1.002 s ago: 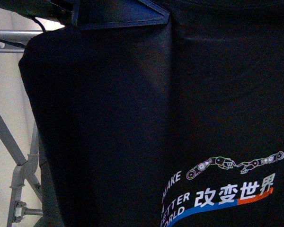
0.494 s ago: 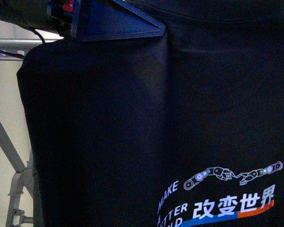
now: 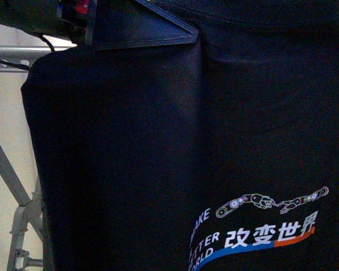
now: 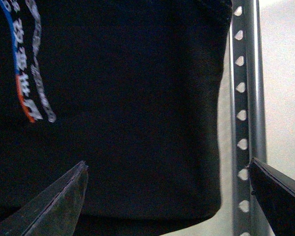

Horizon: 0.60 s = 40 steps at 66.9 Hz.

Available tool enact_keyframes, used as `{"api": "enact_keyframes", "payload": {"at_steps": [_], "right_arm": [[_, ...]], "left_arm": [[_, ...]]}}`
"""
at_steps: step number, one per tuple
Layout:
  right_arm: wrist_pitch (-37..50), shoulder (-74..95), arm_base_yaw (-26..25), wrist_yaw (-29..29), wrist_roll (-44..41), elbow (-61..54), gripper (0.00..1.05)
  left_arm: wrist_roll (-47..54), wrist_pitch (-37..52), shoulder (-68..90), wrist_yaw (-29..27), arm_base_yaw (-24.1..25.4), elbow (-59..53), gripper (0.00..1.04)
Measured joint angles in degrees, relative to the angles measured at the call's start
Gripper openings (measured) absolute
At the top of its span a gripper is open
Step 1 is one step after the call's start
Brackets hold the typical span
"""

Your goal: Hang clothes on hanger

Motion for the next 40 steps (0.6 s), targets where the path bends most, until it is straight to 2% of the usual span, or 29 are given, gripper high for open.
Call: {"api": "enact_keyframes", "payload": {"at_steps": [20,36,40], "right_arm": [[-3.41,8.37,6.40,6.82,0.13,13.40,0.97],[-6.12,12.63,8.55,9.51,4.04,16.26,0.97],[-5.77,13.11,8.90,9.94,4.96,15.78,0.90]], "left_arm": [[0.00,0.00,0.00,0.00,0.00,0.00,0.04],[0.00,0.00,0.00,0.00,0.00,0.00,0.04],[0.00,0.00,0.00,0.00,0.00,0.00,0.04]]}}
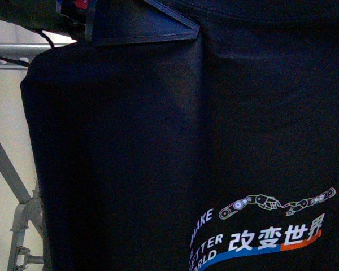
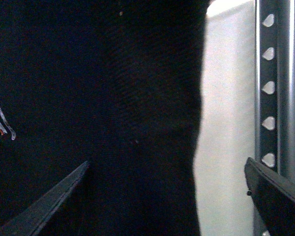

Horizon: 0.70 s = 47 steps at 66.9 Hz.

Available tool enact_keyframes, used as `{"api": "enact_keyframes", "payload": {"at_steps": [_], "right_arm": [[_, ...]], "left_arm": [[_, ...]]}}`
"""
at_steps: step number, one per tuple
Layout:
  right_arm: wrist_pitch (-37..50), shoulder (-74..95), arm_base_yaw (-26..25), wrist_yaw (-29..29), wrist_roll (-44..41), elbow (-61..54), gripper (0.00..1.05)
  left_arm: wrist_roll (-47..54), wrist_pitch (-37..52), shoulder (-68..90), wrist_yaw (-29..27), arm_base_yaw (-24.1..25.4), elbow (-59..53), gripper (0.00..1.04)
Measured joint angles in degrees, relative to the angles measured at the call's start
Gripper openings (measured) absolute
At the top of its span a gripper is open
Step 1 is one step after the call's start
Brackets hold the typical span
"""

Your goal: Hang clothes on hanger

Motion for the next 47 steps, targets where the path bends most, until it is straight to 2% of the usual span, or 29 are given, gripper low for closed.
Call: {"api": "enact_keyframes", "payload": {"at_steps": [27,32,36,42,47], "right_arm": [[2.29,0.09,-0.09,-0.61,1.95,-3.41,0.29],[2.89,-0.04,-0.81,-0.92,1.88,-3.76,0.17],[2.95,-0.09,-1.46,-1.22,1.03,-4.02,0.12],[3.63,-0.09,-2.49,-2.12,0.74,-4.59,0.10],[4.63,-0.22,-3.65,-3.23,0.85,-5.64,0.10]], "left_arm": [[-0.04,0.00,0.00,0.00,0.00,-0.02,0.05],[0.02,0.07,0.00,0.31,-0.02,-0.02,0.15],[0.02,0.20,-0.09,0.44,-0.02,-0.02,0.24],[0.04,0.35,-0.42,0.59,-0.02,-0.02,0.37],[0.04,0.37,-0.59,0.63,-0.02,-0.02,0.53]]}}
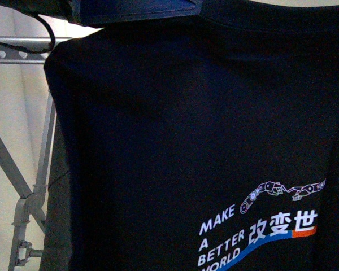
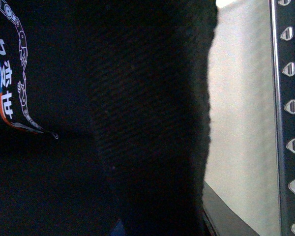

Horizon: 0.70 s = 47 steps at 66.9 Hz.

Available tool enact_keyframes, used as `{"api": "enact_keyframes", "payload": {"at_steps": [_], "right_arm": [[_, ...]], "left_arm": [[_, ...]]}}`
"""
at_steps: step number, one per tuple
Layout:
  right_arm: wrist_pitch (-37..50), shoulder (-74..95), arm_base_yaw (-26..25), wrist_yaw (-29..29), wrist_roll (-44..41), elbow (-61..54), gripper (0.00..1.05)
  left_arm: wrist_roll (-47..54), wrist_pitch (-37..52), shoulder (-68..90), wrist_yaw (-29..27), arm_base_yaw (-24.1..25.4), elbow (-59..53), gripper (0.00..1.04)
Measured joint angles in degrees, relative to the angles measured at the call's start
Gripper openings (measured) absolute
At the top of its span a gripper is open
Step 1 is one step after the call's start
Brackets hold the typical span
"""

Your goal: Hang clothes on hanger

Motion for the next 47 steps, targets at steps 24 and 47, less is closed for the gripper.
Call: {"api": "enact_keyframes", "payload": {"at_steps": [24,47], "right_arm": [[2.29,-1.73,-3.30,-0.72,3.32,-4.59,0.10],[-0.55,-1.79,-10.67,-5.88,11.28,-7.91,0.10]], "left_arm": [[0.00,0.00,0.00,0.00,0.00,0.00,0.98],[-0.02,0.00,0.00,0.09,0.00,0.00,0.98]]}}
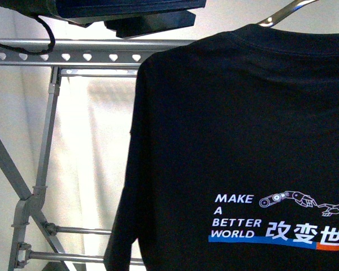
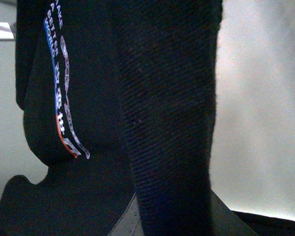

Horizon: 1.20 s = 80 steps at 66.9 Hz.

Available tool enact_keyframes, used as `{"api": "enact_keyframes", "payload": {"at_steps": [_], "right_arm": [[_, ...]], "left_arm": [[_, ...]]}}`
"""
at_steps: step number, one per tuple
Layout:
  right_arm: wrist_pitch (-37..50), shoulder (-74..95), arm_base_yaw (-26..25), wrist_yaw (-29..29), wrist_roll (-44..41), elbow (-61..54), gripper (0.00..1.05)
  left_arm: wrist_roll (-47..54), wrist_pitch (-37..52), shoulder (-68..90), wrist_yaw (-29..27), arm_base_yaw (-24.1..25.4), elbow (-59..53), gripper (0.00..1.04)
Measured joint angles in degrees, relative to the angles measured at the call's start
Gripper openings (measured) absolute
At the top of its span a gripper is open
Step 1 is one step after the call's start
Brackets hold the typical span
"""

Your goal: Hang clothes on hanger

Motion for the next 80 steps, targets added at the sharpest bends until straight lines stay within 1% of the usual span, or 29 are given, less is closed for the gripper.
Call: {"api": "enact_keyframes", "payload": {"at_steps": [14,16,17,19,20,21,24,25,26,31,32,35,36,40,41,46,50,56,60,62,64,65,68,71,75,80], "right_arm": [[-3.39,-0.33,-1.95,-3.56,4.68,-0.33,0.10],[-4.11,-0.48,-2.12,-4.07,4.96,-0.35,0.10],[-4.31,-0.57,-2.14,-4.13,4.98,-0.44,0.10],[-4.72,-0.85,-2.29,-4.35,5.01,-0.66,0.10],[-4.90,-0.96,-2.34,-4.44,4.98,-0.70,0.10],[-5.09,-0.98,-2.40,-4.46,4.98,-0.74,0.10],[-5.66,-1.18,-2.45,-4.63,5.03,-0.94,0.10],[-5.73,-1.22,-2.45,-4.66,5.03,-1.01,0.10],[-5.77,-1.27,-2.45,-4.63,5.03,-1.09,0.10],[-6.08,-1.86,-2.38,-4.42,4.96,-1.57,0.10],[-6.14,-1.95,-2.36,-4.42,4.96,-1.64,0.10],[-6.12,-2.38,-2.29,-4.50,5.14,-1.88,0.10],[-6.08,-2.45,-2.27,-4.42,5.20,-1.88,0.10],[-5.68,-2.54,-2.21,-4.02,5.27,-2.14,0.10],[-5.60,-2.54,-2.16,-3.93,5.38,-2.23,0.10],[-4.09,-2.54,-2.03,-2.08,6.60,-3.13,0.09],[-3.58,-2.54,-1.75,0.20,8.13,-3.52,0.09],[-3.56,-3.02,-0.87,4.15,9.62,-4.63,0.09],[-4.66,-3.72,0.33,8.52,11.13,-6.49,0.09],[-4.13,-3.96,0.81,10.38,12.31,-7.63,0.09],[-3.34,-4.00,1.03,11.54,13.59,-8.31,0.09],[-3.08,-4.00,1.09,11.85,14.45,-8.46,0.09],[-1.99,-4.00,1.31,12.96,16.87,-8.90,0.09],[-0.79,-3.98,1.51,14.08,20.35,-8.90,0.09],[0.28,-3.74,1.62,15.02,26.03,-8.83,0.09],[0.52,-3.23,1.60,15.61,31.19,-7.48,0.09]], "left_arm": [[0.00,0.00,0.00,0.00,0.00,0.00,0.98],[-0.79,1.51,-0.33,-2.16,-0.31,-0.66,0.98],[-3.76,6.56,-1.40,-8.24,-1.14,-2.89,0.98],[-6.60,12.68,-2.73,-16.59,-1.88,-5.86,0.98],[-9.55,15.61,-3.32,-20.79,-2.25,-7.39,0.98],[-13.51,21.55,-4.37,-28.94,-2.89,-10.40,0.98],[-18.67,30.40,-5.60,-39.71,-3.80,-14.67,0.98],[-21.86,33.20,-5.88,-42.88,-4.04,-15.91,0.98],[-26.10,39.17,-6.25,-49.20,-4.55,-18.25,0.98],[-34.27,53.24,-6.45,-62.95,-5.53,-21.51,0.98],[-37.75,58.58,-6.45,-67.60,-5.70,-22.08,0.98],[-40.61,64.00,-6.58,-73.81,-5.75,-22.38,0.98],[-41.55,66.51,-6.91,-77.85,-5.73,-22.38,0.98],[-43.01,69.59,-8.11,-84.80,-5.64,-22.38,0.98],[-43.67,70.07,-8.94,-87.49,-5.53,-22.38,0.98],[-45.03,69.07,-11.52,-93.31,-5.22,-22.47,0.98],[-45.42,67.19,-13.64,-95.49,-5.25,-23.06,0.98],[-46.56,66.10,-16.13,-95.41,-5.62,-25.31,0.98],[-46.25,66.69,-17.42,-95.47,-6.08,-28.26,0.98],[-46.90,66.60,-18.03,-94.05,-6.19,-30.12,0.98],[-46.82,64.17,-18.73,-92.76,-6.29,-30.84,0.97],[-46.36,59.93,-19.41,-91.41,-6.19,-30.84,0.93],[-45.44,53.59,-21.00,-89.50,-5.88,-31.47,0.88],[-44.06,45.00,-25.62,-87.95,-5.14,-36.35,0.77],[-43.21,44.72,-29.81,-86.44,-3.76,-43.60,0.65],[-42.91,46.91,-32.79,-85.46,-2.45,-49.27,0.54]]}}
